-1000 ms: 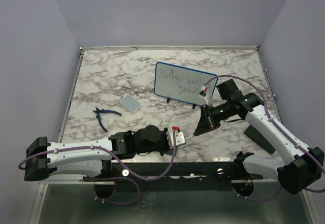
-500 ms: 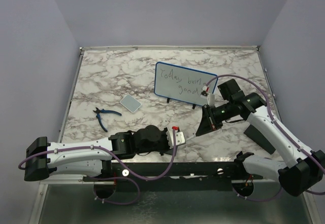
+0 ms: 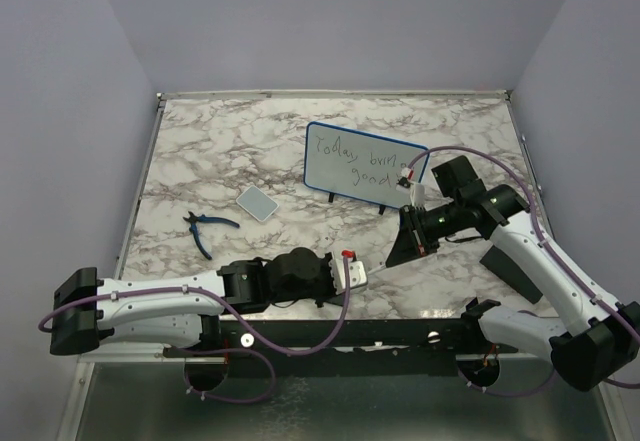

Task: Write a sentence on the whiteboard
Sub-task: Close the whiteboard marker at the center of the board.

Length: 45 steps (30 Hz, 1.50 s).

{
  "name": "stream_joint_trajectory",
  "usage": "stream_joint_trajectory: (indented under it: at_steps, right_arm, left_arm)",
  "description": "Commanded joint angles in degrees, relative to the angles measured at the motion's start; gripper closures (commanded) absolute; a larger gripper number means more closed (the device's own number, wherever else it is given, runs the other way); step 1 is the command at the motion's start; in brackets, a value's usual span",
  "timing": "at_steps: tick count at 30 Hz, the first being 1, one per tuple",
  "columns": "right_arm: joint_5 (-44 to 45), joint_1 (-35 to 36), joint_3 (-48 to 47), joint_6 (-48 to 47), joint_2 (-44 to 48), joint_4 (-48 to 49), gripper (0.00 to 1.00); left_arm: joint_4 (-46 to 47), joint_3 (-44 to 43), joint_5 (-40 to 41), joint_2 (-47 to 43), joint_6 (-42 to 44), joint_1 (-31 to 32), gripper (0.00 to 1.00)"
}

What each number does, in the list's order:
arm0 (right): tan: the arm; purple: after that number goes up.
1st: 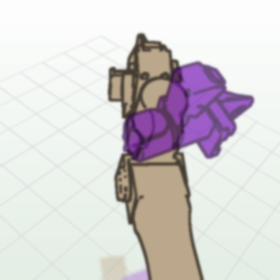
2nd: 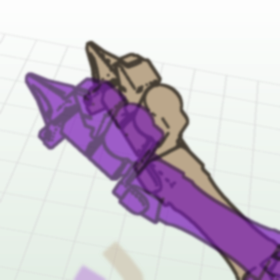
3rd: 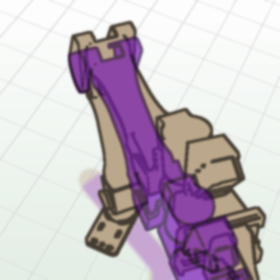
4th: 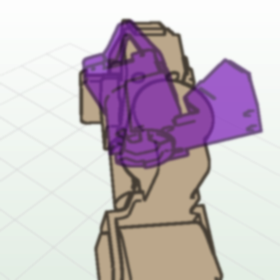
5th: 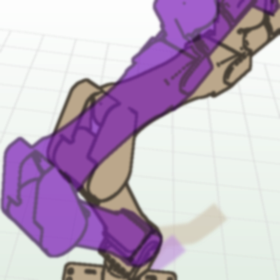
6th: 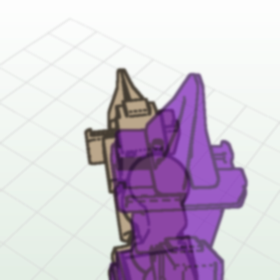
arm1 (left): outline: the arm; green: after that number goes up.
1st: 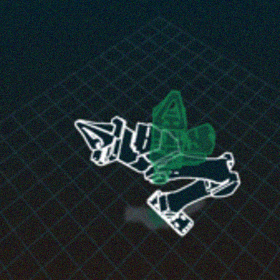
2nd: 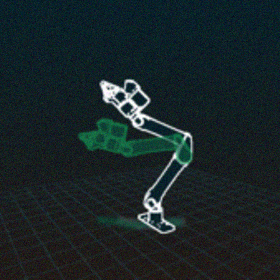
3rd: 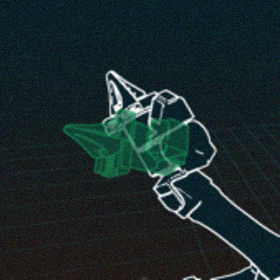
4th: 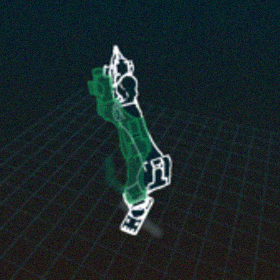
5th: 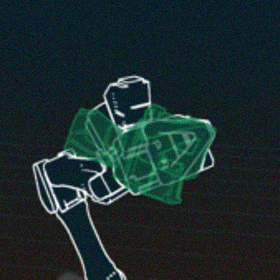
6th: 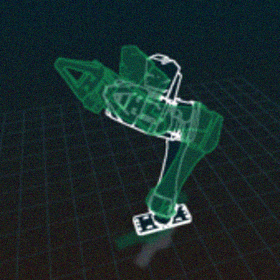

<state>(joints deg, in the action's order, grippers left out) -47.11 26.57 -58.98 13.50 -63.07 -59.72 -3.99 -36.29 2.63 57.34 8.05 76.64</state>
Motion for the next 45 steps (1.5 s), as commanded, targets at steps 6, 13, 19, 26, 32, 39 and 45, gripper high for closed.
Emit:
stream_joint_trajectory:
  at_steps: [6, 13, 19, 26, 32, 39, 45]
  right_arm:
    - [-2.85, 0.41, 1.21, 0.61, -0.11, 2.45, 0.99]
    - [-2.85, 0.5, 2.26, 0.91, -0.43, 3.39, 1.0]
    - [-3.02, 0.81, 2.86, 1.51, -0.38, 4.6, 0.99]
    - [-2.59, 0.94, 3.3, 1.44, -0.52, 4.66, 0.99]
    - [-2.18, 0.94, 3.18, 1.52, -0.39, 5.05, 0.99]
    - [-2.37, 0.94, 3.23, 1.63, -0.31, 5.49, 0.99]
    - [-2.33, 0.94, 4.32, 1.23, -0.17, 4.95, 0.99]
  left_arm:
    - [-0.26, -0.38, -0.35, 0.53, 0.26, 0.41, 1.0]
    - [-0.27, -0.57, -0.35, 0.58, 0.36, 0.49, 1.0]
    - [-0.31, -0.61, -0.5, 0.49, 0.24, 0.51, 1.0]
    - [-0.27, -0.56, -0.69, 0.23, 0.19, 0.59, 1.0]
    - [-0.31, -0.45, -1.09, 0.05, 0.26, 0.71, 1.0]
    - [-0.29, -0.37, -0.99, -0.08, 0.36, 0.9, 1.0]
    - [-0.31, -0.4, -1.04, 0.31, 0.22, 0.97, 1.0]
